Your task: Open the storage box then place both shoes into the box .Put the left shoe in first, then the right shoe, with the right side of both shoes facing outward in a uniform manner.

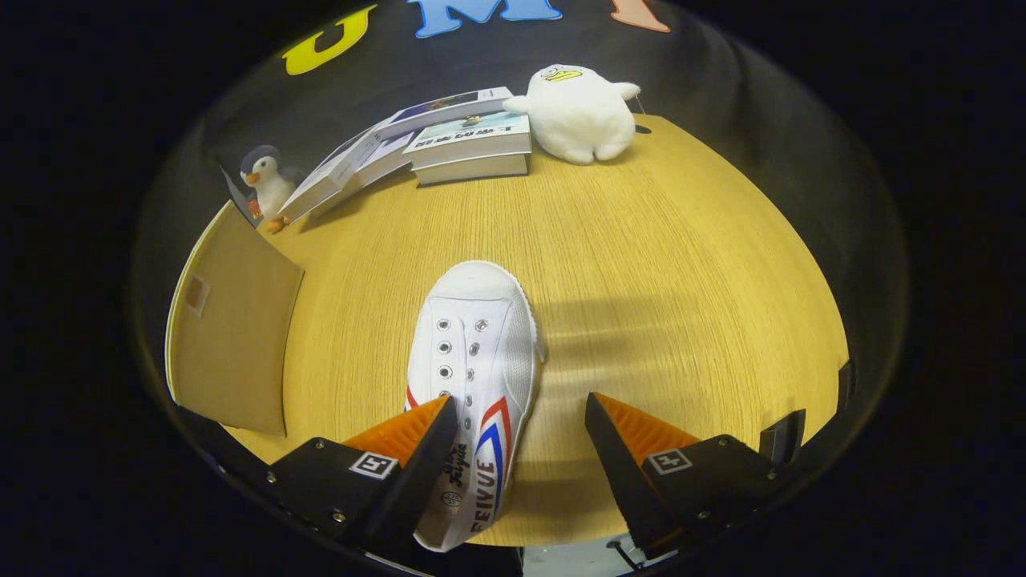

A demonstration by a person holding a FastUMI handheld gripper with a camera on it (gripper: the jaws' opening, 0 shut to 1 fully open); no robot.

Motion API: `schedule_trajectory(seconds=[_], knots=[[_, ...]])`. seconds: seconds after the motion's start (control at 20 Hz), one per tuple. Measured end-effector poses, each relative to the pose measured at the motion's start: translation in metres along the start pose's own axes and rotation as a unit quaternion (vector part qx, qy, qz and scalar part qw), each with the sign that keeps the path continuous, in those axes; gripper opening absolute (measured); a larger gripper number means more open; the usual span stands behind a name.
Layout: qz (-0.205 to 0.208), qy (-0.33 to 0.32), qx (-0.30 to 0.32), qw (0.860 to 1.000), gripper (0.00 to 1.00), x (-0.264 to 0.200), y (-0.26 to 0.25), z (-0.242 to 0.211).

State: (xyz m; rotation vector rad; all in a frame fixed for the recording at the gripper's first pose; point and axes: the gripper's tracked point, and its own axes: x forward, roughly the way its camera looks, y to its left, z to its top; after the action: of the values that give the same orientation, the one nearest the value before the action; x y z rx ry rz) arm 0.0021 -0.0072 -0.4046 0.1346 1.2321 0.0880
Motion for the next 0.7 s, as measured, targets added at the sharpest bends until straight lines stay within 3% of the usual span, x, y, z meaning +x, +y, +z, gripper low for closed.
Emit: schedule_trajectory(seconds=[0.25, 0.35, 0.4, 0.45, 0.55, 0.6, 0.65, 0.7], knots=[[0.027, 0.025, 0.032, 0.999, 0.7, 0.004, 0.014, -0.005], [0.028, 0.03, 0.035, 0.999, 0.51, 0.005, 0.013, -0.003], [0.016, 0.03, 0.038, 0.999, 0.51, 0.002, 0.009, -0.002], [0.019, 0.026, 0.058, 0.998, 0.32, 0.002, 0.01, 0.001], [0.034, 0.036, 0.071, 0.996, 0.3, -0.004, 0.015, -0.004], [0.022, 0.019, 0.088, 0.996, 0.3, -0.008, 0.009, 0.001], [0.016, 0.01, 0.109, 0.994, 0.01, 0.016, 0.009, 0.003], [0.017, 0.016, 0.124, 0.992, 0.01, 0.007, 0.007, 0.006]])
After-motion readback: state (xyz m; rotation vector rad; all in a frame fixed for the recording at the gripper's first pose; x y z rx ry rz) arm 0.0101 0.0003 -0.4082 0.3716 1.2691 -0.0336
